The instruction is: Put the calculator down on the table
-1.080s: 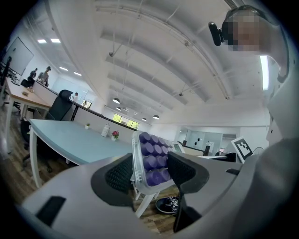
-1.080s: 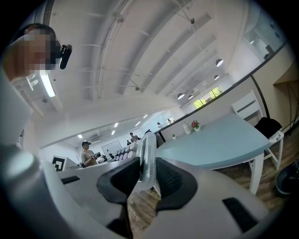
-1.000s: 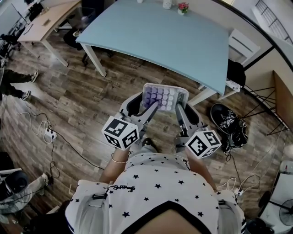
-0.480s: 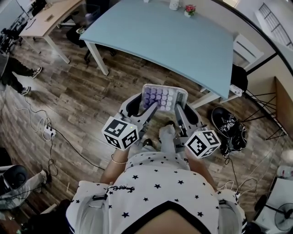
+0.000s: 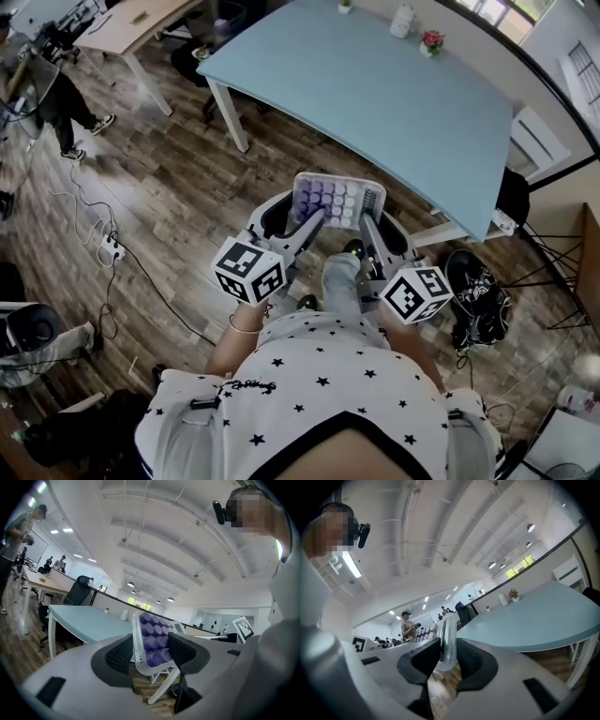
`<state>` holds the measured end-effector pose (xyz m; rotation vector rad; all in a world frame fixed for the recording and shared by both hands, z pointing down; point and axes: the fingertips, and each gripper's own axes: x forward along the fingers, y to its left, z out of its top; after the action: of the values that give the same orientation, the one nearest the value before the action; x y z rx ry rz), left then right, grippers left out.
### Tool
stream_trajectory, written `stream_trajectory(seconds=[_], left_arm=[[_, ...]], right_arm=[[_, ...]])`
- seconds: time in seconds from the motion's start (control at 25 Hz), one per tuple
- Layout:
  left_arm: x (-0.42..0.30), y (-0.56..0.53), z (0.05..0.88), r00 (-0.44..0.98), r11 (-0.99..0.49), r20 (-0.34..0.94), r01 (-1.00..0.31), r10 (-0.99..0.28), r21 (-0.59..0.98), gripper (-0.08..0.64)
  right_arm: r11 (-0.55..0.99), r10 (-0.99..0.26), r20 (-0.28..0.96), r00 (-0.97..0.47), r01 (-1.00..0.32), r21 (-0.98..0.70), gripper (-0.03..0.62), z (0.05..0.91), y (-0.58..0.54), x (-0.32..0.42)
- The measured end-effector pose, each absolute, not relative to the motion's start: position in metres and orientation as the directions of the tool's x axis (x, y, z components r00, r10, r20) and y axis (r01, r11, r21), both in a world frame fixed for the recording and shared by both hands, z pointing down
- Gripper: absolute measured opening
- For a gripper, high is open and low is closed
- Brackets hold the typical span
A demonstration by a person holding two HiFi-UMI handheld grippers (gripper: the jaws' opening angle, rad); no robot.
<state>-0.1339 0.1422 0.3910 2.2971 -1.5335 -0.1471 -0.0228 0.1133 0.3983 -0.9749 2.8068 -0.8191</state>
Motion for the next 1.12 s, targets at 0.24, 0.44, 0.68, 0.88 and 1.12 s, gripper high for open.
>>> stream_trajectory(seconds=[0.24,0.44,0.68,0.88,1.12], left_arm=[[-0.135,0.108,0.394,0.394,-0.326,0.138,-0.877,-0.909,0.354,0.244],[-0.13,0.072,0.398,0.394,-0.323,0.15,-0.878,-0.907,0.354,0.244],[-0.123,0.032,0.403,0.389,-0.316,0.164,-0.883,-0.907,0.346,0.244],[-0.117,0.004,0.41,0.404,-0.325,0.195,-0.884,-0.894,0.337,0.244],[-0.107,-0.031,0.417,0.429,-0.343,0.225,-0.876,-0.875,0.339,0.244]], right_arm=[[0.654,-0.586,0.117,-0.802,-0.554,-0.516,0.104,0.403,0.078,-0.024],[0.648,-0.585,0.122,-0.802,-0.553,-0.525,0.104,0.406,0.042,-0.02],[0.647,-0.581,0.121,-0.805,-0.547,-0.532,0.104,0.412,0.002,-0.013],[0.623,-0.587,0.134,-0.799,-0.55,-0.556,0.104,0.422,-0.024,-0.007],[0.59,-0.607,0.147,-0.781,-0.567,-0.575,0.104,0.431,-0.055,0.004]])
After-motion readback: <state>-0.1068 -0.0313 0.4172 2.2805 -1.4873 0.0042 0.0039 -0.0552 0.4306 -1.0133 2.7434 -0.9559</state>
